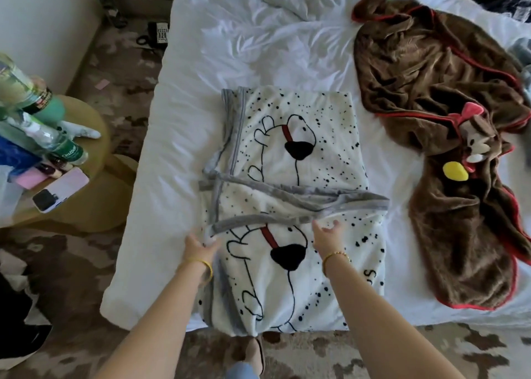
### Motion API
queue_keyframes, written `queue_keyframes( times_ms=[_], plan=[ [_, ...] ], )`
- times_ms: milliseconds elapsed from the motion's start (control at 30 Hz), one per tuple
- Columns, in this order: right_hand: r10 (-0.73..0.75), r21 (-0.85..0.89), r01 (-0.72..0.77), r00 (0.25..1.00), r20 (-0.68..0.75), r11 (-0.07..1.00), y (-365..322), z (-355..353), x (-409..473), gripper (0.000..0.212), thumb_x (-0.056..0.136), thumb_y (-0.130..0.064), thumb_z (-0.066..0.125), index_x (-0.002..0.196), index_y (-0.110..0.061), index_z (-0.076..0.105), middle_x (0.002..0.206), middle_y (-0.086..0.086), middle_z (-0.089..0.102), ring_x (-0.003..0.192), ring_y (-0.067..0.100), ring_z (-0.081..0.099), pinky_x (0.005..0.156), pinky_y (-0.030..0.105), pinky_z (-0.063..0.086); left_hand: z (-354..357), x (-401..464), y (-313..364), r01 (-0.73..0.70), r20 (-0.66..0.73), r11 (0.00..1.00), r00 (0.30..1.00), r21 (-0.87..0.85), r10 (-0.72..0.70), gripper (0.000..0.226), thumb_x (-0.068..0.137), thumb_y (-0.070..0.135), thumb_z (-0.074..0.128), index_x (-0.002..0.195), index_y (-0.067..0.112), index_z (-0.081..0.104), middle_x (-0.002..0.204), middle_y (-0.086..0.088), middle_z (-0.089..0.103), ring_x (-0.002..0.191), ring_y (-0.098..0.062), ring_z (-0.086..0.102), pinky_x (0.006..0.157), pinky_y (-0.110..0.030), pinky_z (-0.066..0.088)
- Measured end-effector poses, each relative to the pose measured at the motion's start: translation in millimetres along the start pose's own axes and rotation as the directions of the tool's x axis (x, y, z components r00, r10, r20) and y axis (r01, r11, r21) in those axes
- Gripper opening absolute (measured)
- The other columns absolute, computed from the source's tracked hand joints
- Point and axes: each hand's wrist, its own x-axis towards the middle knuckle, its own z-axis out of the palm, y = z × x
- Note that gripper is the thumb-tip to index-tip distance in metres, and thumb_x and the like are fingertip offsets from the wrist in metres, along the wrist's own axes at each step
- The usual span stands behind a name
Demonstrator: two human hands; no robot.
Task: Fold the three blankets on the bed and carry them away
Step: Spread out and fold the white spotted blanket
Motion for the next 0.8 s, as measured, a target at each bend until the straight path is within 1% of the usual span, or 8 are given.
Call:
queue_keyframes(
  times_ms=[100, 200, 267, 367, 467, 567, 700, 800],
  plan=[
    [-0.111, -0.394, 0.122, 0.992, 0.051, 0.911, 28, 22, -13, 0.031, 0.094, -0.009, 0.040, 0.125, -0.011, 0.043, 0.077, 0.000, 0.052, 0.064, 0.007, 0.047, 0.053, 0.019, 0.037, 20, -5, -32, 0.042, 0.072, 0.995, 0.996, 0.094, -0.049, 0.067, 0.081, 0.023, 0.069, 0.131, 0.000, 0.031, 0.130, -0.020, 0.047, 0.114, -0.035, 0.051, 0.090, -0.035, 0.041],
    [-0.154, -0.614, 0.272, 0.959, 0.239, 0.741, 58, 36, -29, 0.019, 0.092, -0.009, 0.036, 0.099, -0.018, 0.051, 0.079, 0.000, 0.058, 0.065, 0.014, 0.052, 0.053, 0.022, 0.040, 27, -6, -55, 0.051, 0.025, 0.998, 0.998, 0.023, -0.051, 0.054, 0.080, 0.027, 0.070, 0.119, -0.002, 0.046, 0.118, -0.019, 0.059, 0.098, -0.032, 0.060, 0.086, -0.036, 0.048],
    [-0.178, -0.672, 0.397, 0.911, 0.373, 0.625, 74, 45, -38, 0.017, 0.092, -0.012, 0.038, 0.096, -0.019, 0.053, 0.088, 0.002, 0.061, 0.072, 0.016, 0.056, 0.061, 0.025, 0.046, 30, -11, -70, 0.092, 0.093, 0.996, 0.991, 0.021, -0.094, 0.031, 0.081, 0.031, 0.068, 0.093, 0.005, 0.057, 0.092, -0.014, 0.066, 0.081, -0.026, 0.063, 0.084, -0.041, 0.053],
    [-0.133, -0.711, 0.502, 0.851, 0.509, 0.492, 99, 53, -42, 0.029, 0.096, -0.013, 0.039, 0.121, -0.012, 0.053, 0.121, 0.007, 0.056, 0.111, 0.022, 0.053, 0.092, 0.027, 0.044, 39, -28, -100, 0.069, 0.219, 0.987, 0.971, 0.145, -0.100, 0.040, 0.081, 0.037, 0.066, 0.060, 0.016, 0.040, 0.059, -0.002, 0.052, 0.060, -0.020, 0.052, 0.064, -0.030, 0.046],
    [-0.188, -0.697, 0.627, 0.775, 0.603, 0.347, 119, 46, -47, 0.042, 0.096, -0.009, 0.037, 0.138, -0.015, 0.038, 0.142, 0.006, 0.039, 0.130, 0.023, 0.038, 0.103, 0.028, 0.036, 48, -43, -133, 0.068, 0.267, 0.981, 0.957, 0.184, -0.117, 0.024, 0.081, 0.035, 0.066, 0.082, 0.019, 0.048, 0.080, -0.001, 0.058, 0.084, -0.023, 0.059, 0.075, -0.029, 0.047],
    [-0.344, -0.686, 0.678, 0.731, 0.590, 0.265, 145, 26, -49, 0.048, 0.094, -0.006, 0.039, 0.141, -0.012, 0.031, 0.149, 0.005, 0.030, 0.138, 0.022, 0.027, 0.114, 0.031, 0.027, 64, -57, -165, 0.167, 0.270, 0.985, 0.947, 0.043, -0.173, 0.034, 0.080, 0.032, 0.067, 0.103, 0.014, 0.050, 0.104, -0.009, 0.061, 0.099, -0.025, 0.058, 0.089, -0.039, 0.050],
    [-0.618, -0.707, 0.705, 0.579, 0.531, 0.052, 188, 0, -55, 0.038, 0.072, -0.002, 0.071, 0.108, -0.003, 0.061, 0.112, 0.014, 0.059, 0.107, 0.033, 0.058, 0.095, 0.041, 0.048, 90, -66, -194, 0.138, 0.297, 0.989, 0.948, -0.062, -0.114, 0.018, 0.079, 0.029, 0.066, 0.090, 0.021, 0.055, 0.100, -0.006, 0.060, 0.098, -0.022, 0.054, 0.090, -0.036, 0.046],
    [-0.623, -0.732, 0.670, 0.523, 0.582, -0.121, 218, -17, -50, 0.050, 0.052, -0.014, 0.084, 0.099, -0.008, 0.068, 0.101, 0.009, 0.063, 0.101, 0.029, 0.057, 0.094, 0.046, 0.048, 106, -61, -206, 0.100, 0.239, 0.993, 0.968, -0.067, -0.081, 0.011, 0.087, 0.026, 0.061, 0.096, 0.020, 0.056, 0.108, -0.012, 0.063, 0.104, -0.029, 0.057, 0.092, -0.038, 0.045]
  ],
)
